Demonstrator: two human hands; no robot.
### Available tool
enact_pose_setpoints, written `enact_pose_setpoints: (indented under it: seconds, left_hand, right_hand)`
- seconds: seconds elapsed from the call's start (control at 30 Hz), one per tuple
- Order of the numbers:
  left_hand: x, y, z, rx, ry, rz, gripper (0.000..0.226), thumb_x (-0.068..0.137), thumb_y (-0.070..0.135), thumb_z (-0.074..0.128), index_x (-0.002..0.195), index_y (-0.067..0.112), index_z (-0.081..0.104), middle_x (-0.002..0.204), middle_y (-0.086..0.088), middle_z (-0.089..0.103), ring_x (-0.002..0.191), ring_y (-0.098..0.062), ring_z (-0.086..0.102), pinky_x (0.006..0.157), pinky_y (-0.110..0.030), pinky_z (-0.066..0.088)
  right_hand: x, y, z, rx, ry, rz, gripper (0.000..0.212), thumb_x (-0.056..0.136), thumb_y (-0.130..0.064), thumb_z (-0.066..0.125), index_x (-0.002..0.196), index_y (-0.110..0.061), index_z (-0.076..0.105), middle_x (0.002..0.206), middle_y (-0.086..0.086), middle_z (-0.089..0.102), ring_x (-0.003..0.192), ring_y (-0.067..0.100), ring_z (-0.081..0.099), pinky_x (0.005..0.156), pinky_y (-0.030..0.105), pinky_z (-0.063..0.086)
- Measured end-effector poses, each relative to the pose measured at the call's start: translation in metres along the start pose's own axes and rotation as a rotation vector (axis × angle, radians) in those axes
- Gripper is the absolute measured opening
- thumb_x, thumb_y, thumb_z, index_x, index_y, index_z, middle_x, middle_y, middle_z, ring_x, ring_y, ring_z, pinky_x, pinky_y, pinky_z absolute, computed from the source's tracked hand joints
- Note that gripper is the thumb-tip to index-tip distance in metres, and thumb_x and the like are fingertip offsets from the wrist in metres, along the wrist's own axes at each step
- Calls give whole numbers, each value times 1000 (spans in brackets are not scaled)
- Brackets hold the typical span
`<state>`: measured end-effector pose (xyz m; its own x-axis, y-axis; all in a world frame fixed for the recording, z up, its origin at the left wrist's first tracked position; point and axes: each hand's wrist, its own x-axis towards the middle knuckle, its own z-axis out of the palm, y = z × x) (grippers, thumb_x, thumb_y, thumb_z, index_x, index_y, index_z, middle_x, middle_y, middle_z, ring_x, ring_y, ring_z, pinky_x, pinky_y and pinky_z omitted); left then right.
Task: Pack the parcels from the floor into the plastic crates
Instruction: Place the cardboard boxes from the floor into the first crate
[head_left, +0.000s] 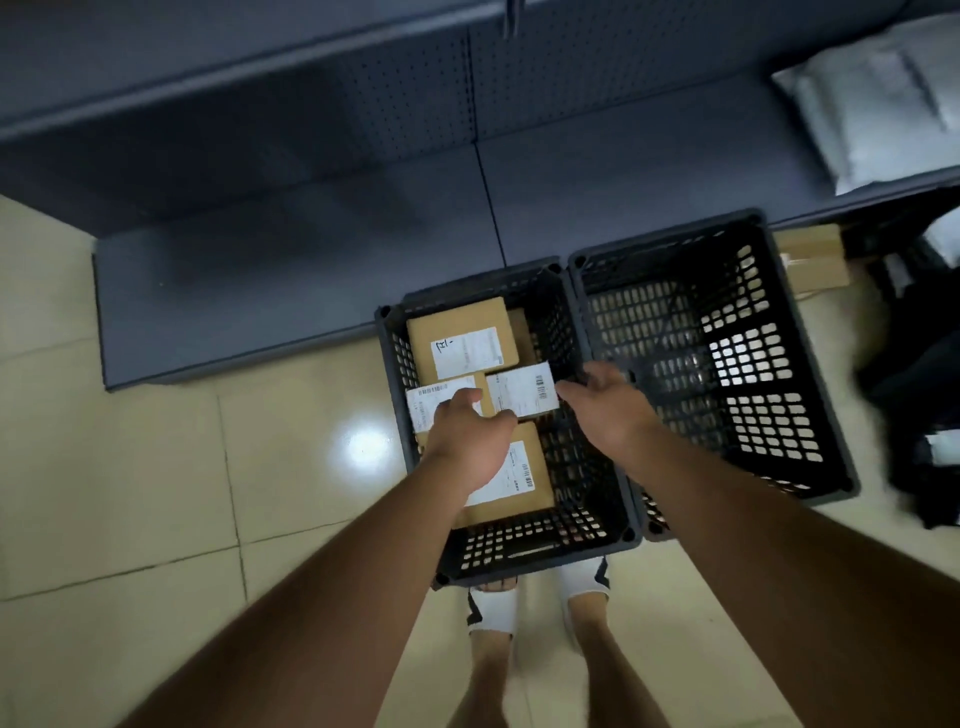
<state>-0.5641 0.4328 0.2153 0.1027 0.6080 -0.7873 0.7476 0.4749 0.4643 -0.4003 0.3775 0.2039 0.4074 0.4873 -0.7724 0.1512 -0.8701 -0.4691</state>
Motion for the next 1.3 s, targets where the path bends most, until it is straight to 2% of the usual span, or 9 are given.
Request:
enact_pose_setpoints:
  seconds: [0.1,0.17,0.23,0.33,0.5,0.73,0.87,1.0,1.3]
  left_hand:
    - [-26,13,0,29,-31,54,60,98,41,57,154,29,39,153,3,43,88,-6,51,58,-18,39]
    - [-40,20,2,55,-50,83,59,98,41,57,153,30,40,152,4,44,88,-5,52,58,-18,40]
    - [-53,28,4,75,-69,108,58,98,40,57,152,29,41,150,4,46,94,-8,57,65,-21,46]
    - [-71,41,12,108,-93,139,56,97,38,58,150,30,43,150,3,45,115,-21,59,90,-35,54]
    - [-92,59,45,188,-150,175,51,98,34,56,148,29,44,152,3,43,109,-19,52,83,-32,44]
    - [-130,91,124,345,-232,224,53,97,41,58,147,28,45,141,2,52,103,-18,58,83,-36,51]
    - [-156,113,189,437,-274,272,53,96,40,58,146,29,46,146,2,48,104,-16,53,85,-34,43]
    - [-185,134,255,517,-322,329,54,98,35,58,149,25,44,149,1,48,115,-18,53,86,-32,41]
    - [-244,160,402,724,-373,438,54,96,37,59,147,23,48,148,0,50,128,-22,52,101,-33,43]
  right_hand:
    - [-30,3,-21,33,46,-6,62,100,-49,53,155,-29,33,154,2,45,105,20,52,65,23,39]
    - [-46,13,-29,67,72,-7,61,98,-50,54,153,-31,35,152,1,46,108,20,52,74,26,41]
    - [-62,24,-35,115,90,6,63,96,-51,56,153,-32,36,153,-1,45,120,22,54,86,29,40]
    - [-87,44,-45,204,136,35,62,96,-48,58,151,-33,36,140,0,54,101,18,59,80,29,46]
    - [-117,87,-68,277,225,91,69,92,-56,58,151,-37,29,141,-2,55,114,24,62,98,38,51]
    - [-152,155,-135,486,378,118,60,98,-40,59,151,-26,35,134,-3,59,104,17,59,85,29,48]
    - [-168,205,-175,516,459,145,55,100,-36,57,149,-21,39,121,-5,55,102,17,55,85,30,44]
    - [-179,261,-208,534,498,225,65,98,-45,57,154,-23,34,151,6,48,129,29,54,104,41,48]
    - [-204,388,-271,691,519,326,66,97,-46,54,155,-22,32,153,8,45,133,28,50,107,41,44]
